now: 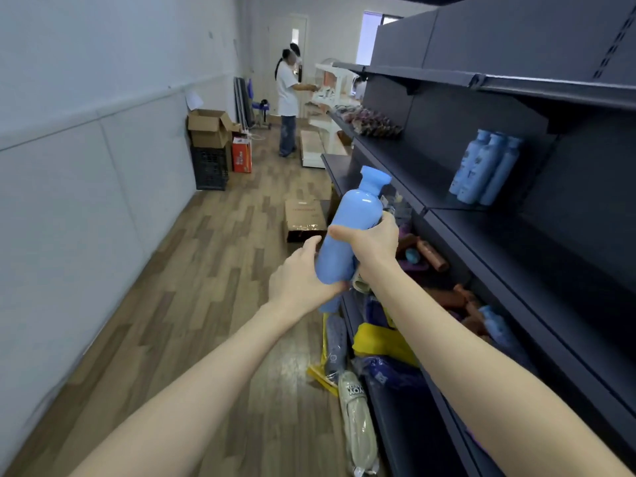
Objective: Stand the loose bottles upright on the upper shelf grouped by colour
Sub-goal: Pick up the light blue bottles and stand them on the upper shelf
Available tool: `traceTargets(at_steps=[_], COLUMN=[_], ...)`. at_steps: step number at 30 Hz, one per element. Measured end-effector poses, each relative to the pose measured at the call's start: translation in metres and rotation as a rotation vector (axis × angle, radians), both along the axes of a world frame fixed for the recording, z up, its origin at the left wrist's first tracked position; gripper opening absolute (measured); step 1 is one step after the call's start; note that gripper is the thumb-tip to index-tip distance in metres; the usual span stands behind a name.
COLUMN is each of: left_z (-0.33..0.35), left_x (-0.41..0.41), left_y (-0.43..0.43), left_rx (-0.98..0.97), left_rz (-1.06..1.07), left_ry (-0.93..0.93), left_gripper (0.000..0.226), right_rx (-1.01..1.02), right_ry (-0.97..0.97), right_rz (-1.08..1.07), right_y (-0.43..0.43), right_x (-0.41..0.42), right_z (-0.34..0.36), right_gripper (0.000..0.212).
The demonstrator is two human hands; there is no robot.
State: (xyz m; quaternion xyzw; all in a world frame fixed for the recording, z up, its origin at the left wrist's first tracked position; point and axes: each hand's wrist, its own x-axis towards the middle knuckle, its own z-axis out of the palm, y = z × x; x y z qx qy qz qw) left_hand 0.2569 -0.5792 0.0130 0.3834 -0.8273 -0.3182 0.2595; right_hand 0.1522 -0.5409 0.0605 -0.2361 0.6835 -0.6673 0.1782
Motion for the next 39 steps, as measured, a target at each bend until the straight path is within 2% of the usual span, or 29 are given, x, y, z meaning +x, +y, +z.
traceTargets(at_steps=[2,5,10,13,17,22,26,29,32,39], left_z=[0.000,-0.006,-0.030,-0.043,-0.057,-0.062,-0.062,-0.064,-0.067,-0.080], left_x=[-0.005,-0.005,0.009,0.013,0.016,0.006,-0.005,-0.015,-0.025,-0.048], left_y=[0.005,-0.003,-0.036,-0.059,-0.100,-0.150,-0.190,-0.218,-0.242,-0.279], left_rx=[-0.123,-0.111,0.002,0.116,0.209,0.237,0.259,0.273,0.274,0.297], left_rz=[0.110,0.170,0.123,0.101,0.051,-0.030,-0.087,-0.118,-0.140,-0.189], left_ry=[-0.149,-0.195,-0.071,0.033,0.129,0.140,0.152,0.160,0.153,0.117], left_gripper=[0.082,0.078,0.073,0.078,0.084,0.080,0.078,0.077,0.075,0.069], right_rx=[0.057,0.087,0.062,0.042,-0.009,0.138,0.229,0.276,0.267,0.276], right_ry=[0.087,0.142,0.026,-0.021,-0.222,-0.200,-0.106,-0.042,-0.038,-0.062], right_rz=[-0.021,-0.014,0.075,0.229,0.405,0.541,0.570,0.540,0.494,0.397], right_y=[-0.007,-0.017,-0.041,-0.052,-0.077,-0.128,-0.164,-0.190,-0.213,-0.242], right_x=[0.008,0.020,0.018,0.010,-0.007,-0.023,-0.033,-0.041,-0.049,-0.068], right_z=[-0.008,-0.018,-0.042,-0.057,-0.069,-0.077,-0.071,-0.072,-0.076,-0.089], right_gripper=[0.067,0.066,0.058,0.045,0.017,0.025,0.040,0.040,0.033,0.035])
